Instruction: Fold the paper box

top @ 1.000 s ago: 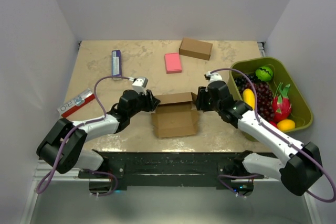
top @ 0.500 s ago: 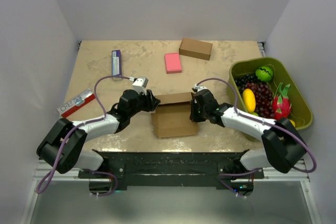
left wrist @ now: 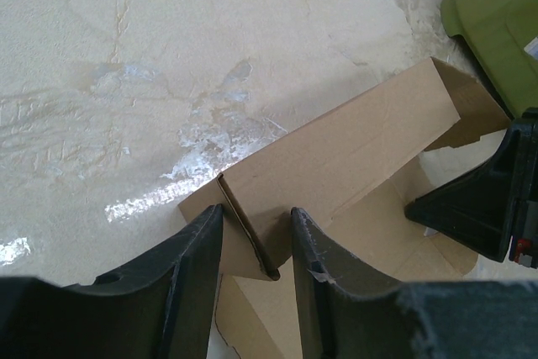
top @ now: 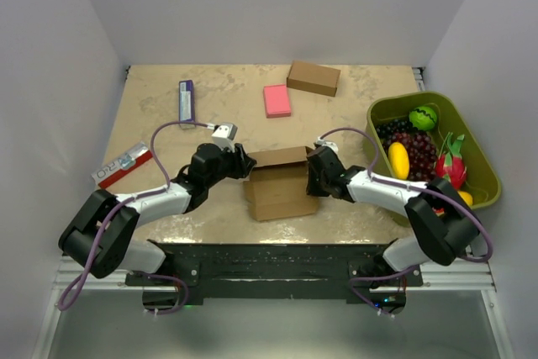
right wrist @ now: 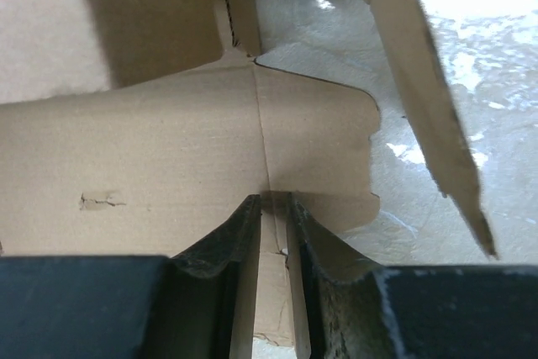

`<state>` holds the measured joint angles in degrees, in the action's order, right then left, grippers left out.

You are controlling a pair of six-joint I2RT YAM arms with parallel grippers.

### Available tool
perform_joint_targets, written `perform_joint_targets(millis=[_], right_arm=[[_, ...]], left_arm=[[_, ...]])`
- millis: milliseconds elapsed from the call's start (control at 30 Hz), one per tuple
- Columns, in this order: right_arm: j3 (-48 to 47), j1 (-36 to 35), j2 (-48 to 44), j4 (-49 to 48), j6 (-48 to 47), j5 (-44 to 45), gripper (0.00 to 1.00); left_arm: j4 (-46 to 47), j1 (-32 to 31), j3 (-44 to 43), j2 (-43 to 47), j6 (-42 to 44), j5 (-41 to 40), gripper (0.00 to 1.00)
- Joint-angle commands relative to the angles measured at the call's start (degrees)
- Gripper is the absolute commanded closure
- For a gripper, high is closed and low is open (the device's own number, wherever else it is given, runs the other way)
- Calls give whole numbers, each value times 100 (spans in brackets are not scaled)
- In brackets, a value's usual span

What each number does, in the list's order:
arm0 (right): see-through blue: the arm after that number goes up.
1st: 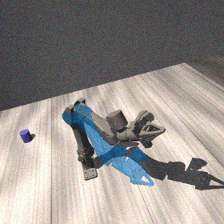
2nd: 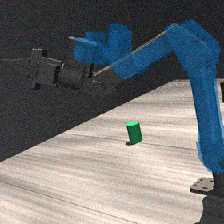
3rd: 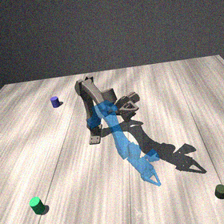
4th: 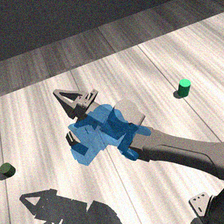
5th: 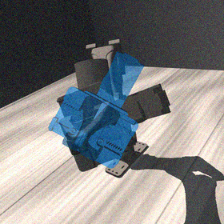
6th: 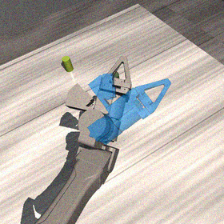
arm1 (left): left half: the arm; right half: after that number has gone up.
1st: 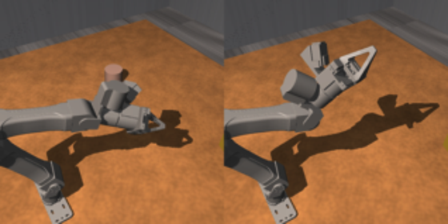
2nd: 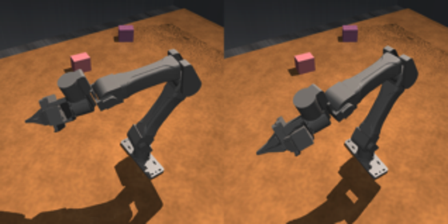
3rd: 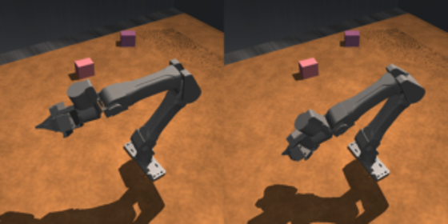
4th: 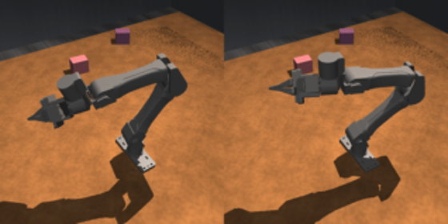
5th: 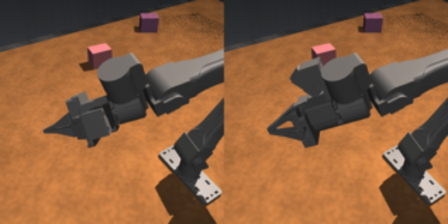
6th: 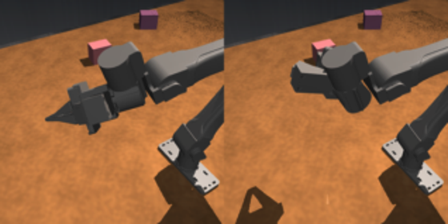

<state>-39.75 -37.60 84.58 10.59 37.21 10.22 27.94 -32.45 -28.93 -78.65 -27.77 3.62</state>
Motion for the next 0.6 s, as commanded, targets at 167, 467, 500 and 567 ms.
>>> perform_joint_targets(millis=[167, 467, 500, 567], right_arm=[[-208, 25, -775, 715, -214, 446, 72], [-833, 60, -1268, 1463, -539, 1236, 50], [-868, 78, -1164, 1463, -548, 1272, 50], [-894, 113, -1031, 1402, -592, 1307, 49]], left_arm=[[-281, -34, -131, -54, 237, -19, 58], [-307, -34, -192, -54, 246, -19, 58], [-316, -25, -192, -54, 254, -19, 58], [-316, -25, -192, -54, 254, -10, 58]])
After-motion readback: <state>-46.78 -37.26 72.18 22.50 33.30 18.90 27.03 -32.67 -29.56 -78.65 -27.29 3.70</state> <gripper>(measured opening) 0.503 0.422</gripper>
